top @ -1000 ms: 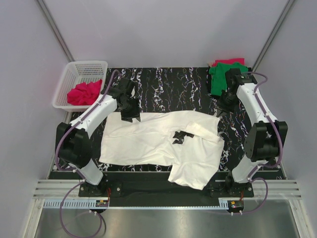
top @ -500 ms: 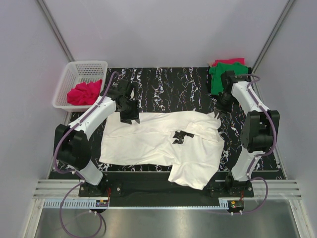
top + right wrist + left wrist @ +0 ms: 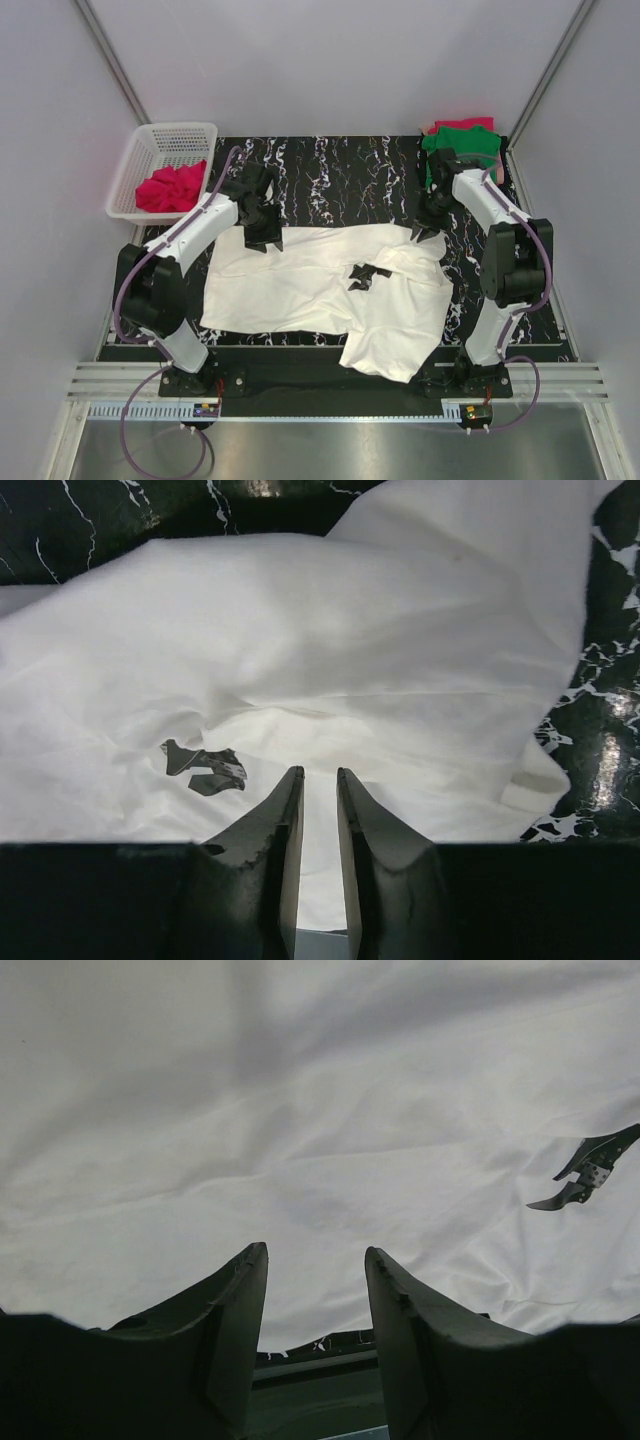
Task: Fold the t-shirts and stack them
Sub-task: Fold the tshirt
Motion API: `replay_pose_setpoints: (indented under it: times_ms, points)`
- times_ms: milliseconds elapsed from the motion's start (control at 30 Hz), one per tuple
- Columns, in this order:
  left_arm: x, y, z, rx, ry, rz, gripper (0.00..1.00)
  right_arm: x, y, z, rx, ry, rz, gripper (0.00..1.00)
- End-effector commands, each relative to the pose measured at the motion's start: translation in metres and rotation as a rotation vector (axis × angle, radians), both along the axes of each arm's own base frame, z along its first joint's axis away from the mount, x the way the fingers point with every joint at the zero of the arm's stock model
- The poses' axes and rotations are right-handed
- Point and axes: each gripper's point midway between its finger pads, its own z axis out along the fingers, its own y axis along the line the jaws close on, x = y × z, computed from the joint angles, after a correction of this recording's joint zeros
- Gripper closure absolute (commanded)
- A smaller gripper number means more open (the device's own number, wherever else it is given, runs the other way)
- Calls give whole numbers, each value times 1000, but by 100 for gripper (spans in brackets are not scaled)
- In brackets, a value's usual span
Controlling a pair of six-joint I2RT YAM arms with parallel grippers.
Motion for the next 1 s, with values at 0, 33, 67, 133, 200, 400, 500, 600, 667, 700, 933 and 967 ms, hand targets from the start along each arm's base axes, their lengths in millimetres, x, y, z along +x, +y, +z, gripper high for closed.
replay_pose_setpoints:
  times_ms: [0,33,67,133,200,400,500,600,667,700,933,967]
  points:
    - [10,-3,6,-17,-41,-1,51,12,21,-1,71,-40,48,72]
    - [10,-2,5,-15,-39,-1,51,14,22,-2,73,-38,55,70]
    - [9,-2,5,-14,-37,-1,51,15,24,-3,77,-33,59,70]
    - [8,-2,0,-11,-29,-2,51,17,26,-7,82,-26,70,70]
    - [8,-1,-2,-9,-26,-4,51,19,30,-7,100,-25,81,70]
    - [8,-2,-6,-7,-17,-4,51,22,50,-15,169,7,116,63]
    - [8,-1,-7,-4,-16,-5,51,23,60,-13,193,9,131,62]
    - [9,-1,-8,-1,-15,-6,51,25,66,-14,222,19,134,61]
    - [10,-1,-8,0,-16,-7,51,24,71,-13,247,30,138,60]
    - [10,0,-8,4,-16,-6,51,23,72,-12,252,33,139,60]
    - [9,1,-10,8,-14,-3,51,16,71,-23,240,72,137,59]
    - [8,1,-10,8,-14,-3,51,15,71,-23,242,77,137,59]
